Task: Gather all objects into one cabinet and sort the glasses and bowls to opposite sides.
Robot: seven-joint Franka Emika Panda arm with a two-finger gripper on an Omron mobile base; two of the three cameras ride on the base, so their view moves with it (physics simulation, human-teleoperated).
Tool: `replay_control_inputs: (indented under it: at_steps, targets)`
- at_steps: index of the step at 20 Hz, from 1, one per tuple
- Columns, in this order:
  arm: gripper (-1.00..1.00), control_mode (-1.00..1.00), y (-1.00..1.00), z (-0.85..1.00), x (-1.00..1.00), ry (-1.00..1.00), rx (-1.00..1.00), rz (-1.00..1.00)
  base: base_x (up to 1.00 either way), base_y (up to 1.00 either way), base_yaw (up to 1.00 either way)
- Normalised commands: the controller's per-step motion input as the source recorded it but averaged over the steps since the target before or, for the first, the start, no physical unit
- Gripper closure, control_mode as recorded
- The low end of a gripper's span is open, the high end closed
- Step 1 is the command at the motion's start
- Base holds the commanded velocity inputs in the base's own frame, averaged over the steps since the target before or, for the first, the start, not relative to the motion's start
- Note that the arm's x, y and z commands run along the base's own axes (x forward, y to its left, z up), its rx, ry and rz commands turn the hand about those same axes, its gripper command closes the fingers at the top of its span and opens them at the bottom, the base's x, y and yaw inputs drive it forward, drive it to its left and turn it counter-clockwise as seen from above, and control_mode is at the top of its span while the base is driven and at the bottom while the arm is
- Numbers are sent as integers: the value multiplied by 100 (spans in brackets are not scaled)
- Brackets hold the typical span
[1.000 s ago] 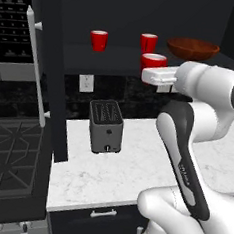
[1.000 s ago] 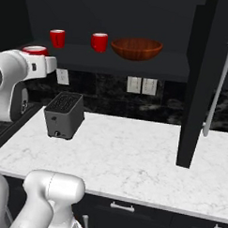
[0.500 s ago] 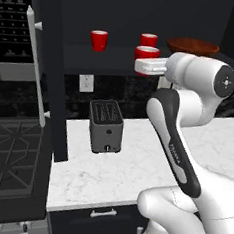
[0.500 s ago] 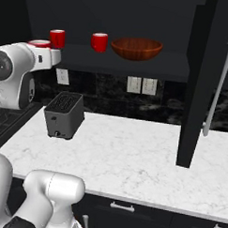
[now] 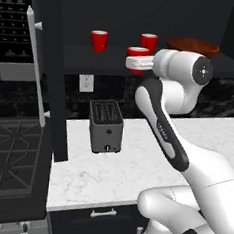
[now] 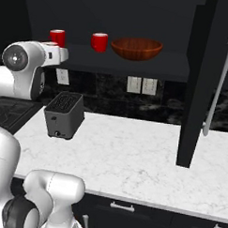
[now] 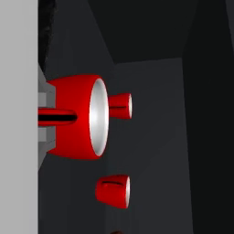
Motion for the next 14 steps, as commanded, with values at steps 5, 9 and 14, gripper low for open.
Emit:
replay_control_inputs:
  at_steps: [5, 9, 14]
  targets:
    - [100, -100, 2, -11, 54, 0, 0, 0, 0, 0, 0]
    - [100, -100, 6, -1, 66, 2, 0, 0, 0, 0, 0]
    - [100, -100, 10, -3, 74, 1, 0, 0, 0, 0, 0]
